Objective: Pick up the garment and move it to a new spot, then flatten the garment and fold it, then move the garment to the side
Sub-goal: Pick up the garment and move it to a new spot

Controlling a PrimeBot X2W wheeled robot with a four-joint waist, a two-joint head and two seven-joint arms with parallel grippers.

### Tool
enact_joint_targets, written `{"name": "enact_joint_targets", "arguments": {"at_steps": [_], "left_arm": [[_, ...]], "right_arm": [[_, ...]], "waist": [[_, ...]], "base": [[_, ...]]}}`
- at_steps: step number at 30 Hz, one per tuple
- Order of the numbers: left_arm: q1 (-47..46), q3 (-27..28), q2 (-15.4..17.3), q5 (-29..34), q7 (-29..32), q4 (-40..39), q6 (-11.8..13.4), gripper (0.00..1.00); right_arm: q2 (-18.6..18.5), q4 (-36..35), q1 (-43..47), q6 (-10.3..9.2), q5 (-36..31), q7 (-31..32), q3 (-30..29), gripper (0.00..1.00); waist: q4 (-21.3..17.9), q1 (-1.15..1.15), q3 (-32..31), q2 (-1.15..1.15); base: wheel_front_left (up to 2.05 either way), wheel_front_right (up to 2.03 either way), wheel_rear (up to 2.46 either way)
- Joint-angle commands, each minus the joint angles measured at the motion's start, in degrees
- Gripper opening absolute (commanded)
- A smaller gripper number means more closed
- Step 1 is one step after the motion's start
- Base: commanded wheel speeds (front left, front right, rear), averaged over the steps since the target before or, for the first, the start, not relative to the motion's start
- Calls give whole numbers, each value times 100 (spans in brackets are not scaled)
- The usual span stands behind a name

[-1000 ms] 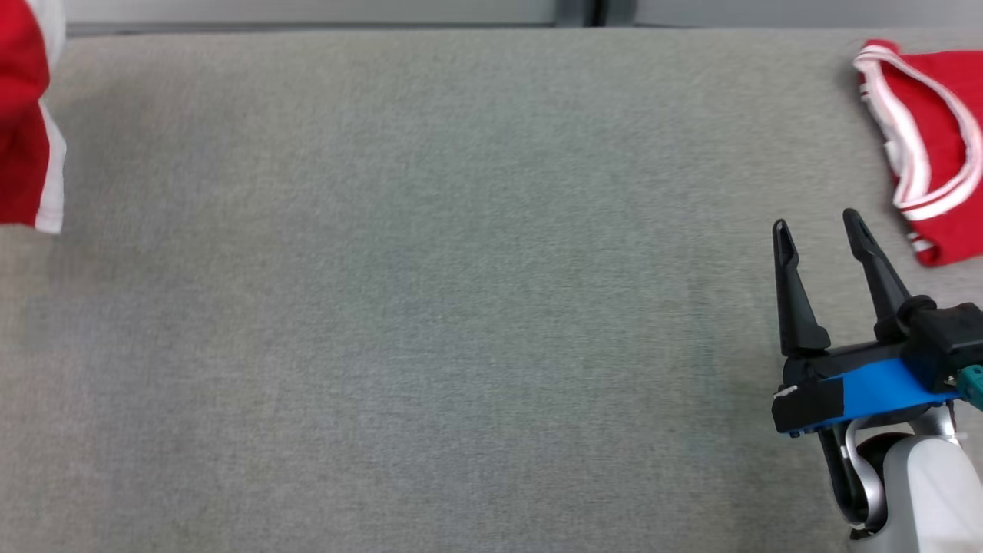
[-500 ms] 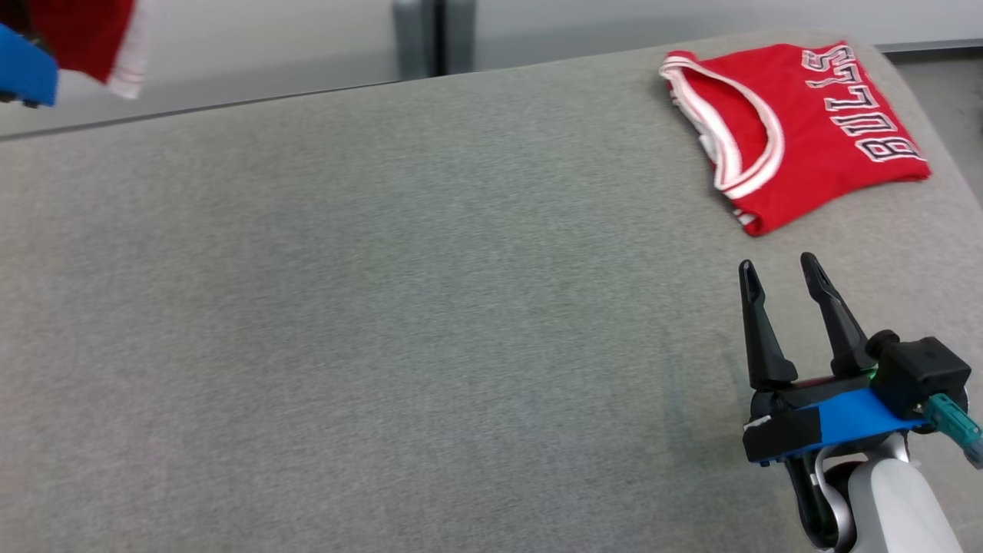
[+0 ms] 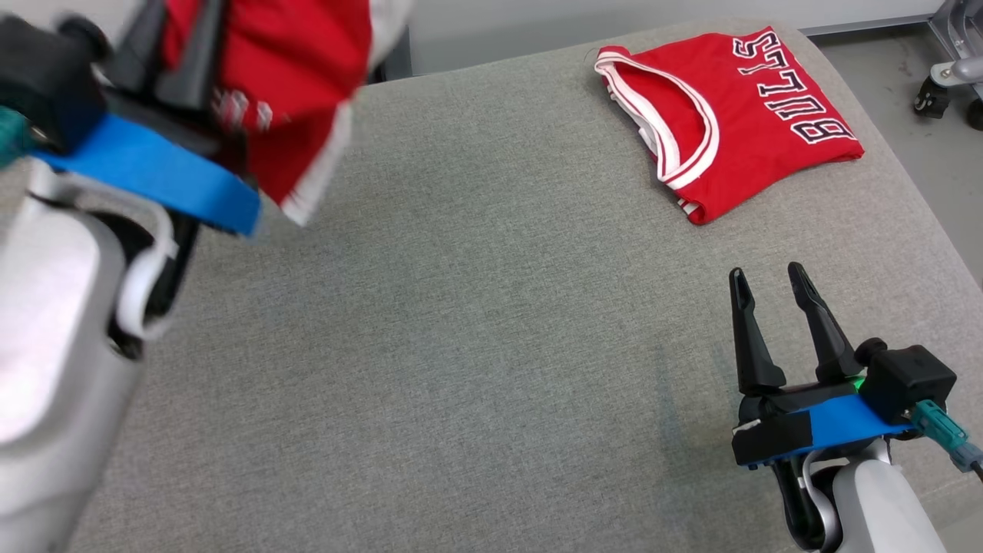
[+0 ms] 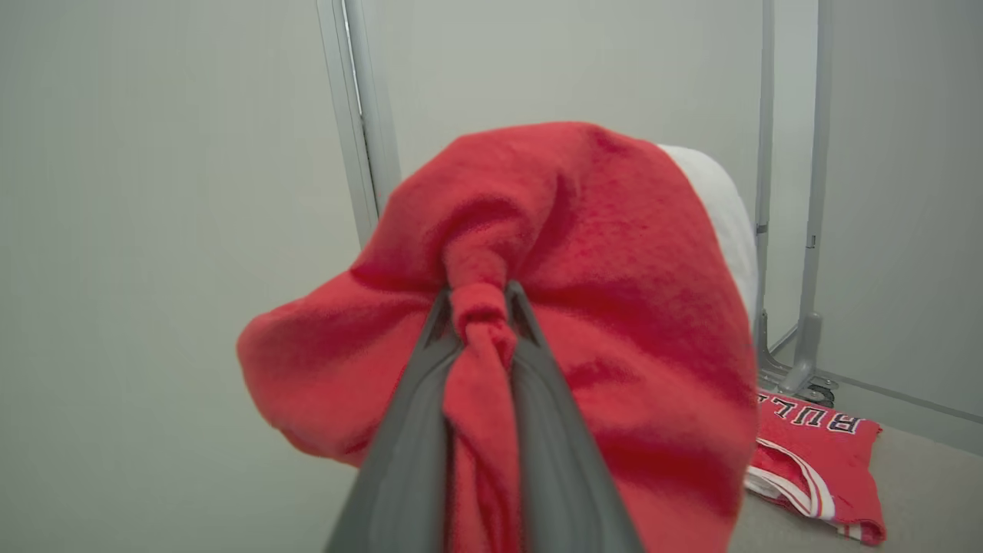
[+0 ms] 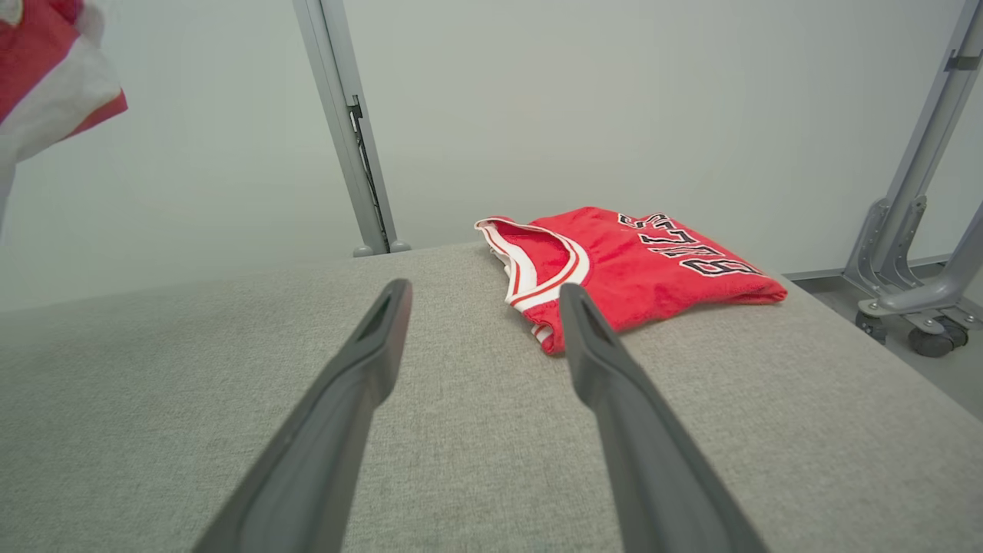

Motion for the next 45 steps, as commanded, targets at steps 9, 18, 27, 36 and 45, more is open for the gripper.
{"name": "enact_joint_targets", "arguments": {"at_steps": [9, 18, 27, 36, 45], "left_arm": [[1165, -460, -443, -225, -312, 439, 24, 0], [1800, -1009, -917, -285, -542, 1370, -166, 62], [1777, -810, -1091, -140, -1147, 1614, -23, 100], [2351, 88, -894, 112, -1249, 994, 360, 100], [3330, 1163, -940, 467, -1251, 398, 527, 100]], "right_arm": [[-2, 141, -109, 1, 17, -92, 56, 100], [-2, 250, -121, 1, 19, -121, 121, 100], [-2, 368, 10, 1, -78, -71, 71, 100], [-2, 366, 137, 1, -149, 29, -15, 100], [-3, 294, 298, 1, -257, 159, -173, 100]], "waist": [[114, 0, -10, 0], [188, 0, -37, 0], [436, 0, -340, 0], [898, 0, -653, 0], [1356, 0, -888, 0]], "base": [[0, 0, 0], [0, 0, 0], [0, 0, 0], [0, 0, 0], [0, 0, 0]]}}
